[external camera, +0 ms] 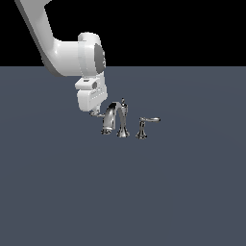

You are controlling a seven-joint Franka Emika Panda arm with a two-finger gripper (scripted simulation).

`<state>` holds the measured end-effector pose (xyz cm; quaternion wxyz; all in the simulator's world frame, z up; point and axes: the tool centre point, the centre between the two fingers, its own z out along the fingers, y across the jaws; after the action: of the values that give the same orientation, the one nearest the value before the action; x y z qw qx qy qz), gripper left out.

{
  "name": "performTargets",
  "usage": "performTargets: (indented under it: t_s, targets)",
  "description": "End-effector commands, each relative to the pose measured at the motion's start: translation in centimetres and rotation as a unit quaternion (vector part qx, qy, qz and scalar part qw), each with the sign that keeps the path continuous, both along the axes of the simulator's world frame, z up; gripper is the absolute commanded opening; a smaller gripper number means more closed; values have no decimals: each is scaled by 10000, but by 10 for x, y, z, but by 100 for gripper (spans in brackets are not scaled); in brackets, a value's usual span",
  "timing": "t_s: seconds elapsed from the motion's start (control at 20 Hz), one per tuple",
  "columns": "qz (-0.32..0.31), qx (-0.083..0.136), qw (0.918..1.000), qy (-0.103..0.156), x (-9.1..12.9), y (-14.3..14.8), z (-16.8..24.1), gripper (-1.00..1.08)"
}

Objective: Turn on the faucet by rotating a designated handle.

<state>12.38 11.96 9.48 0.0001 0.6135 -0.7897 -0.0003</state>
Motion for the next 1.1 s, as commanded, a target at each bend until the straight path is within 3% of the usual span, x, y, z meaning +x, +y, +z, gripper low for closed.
performTargets:
  t_s: [0.0,0.35,0.45,1.05]
  targets:
    - [1,0,10000,0,-6,5,0,-100]
    - [-2,-1,10000,-1,-24,18,0,-100]
    - [-50,-41,10000,-42,-18,7,0,-100]
    - [-27,-22,10000,-22,-50,9,0,-100]
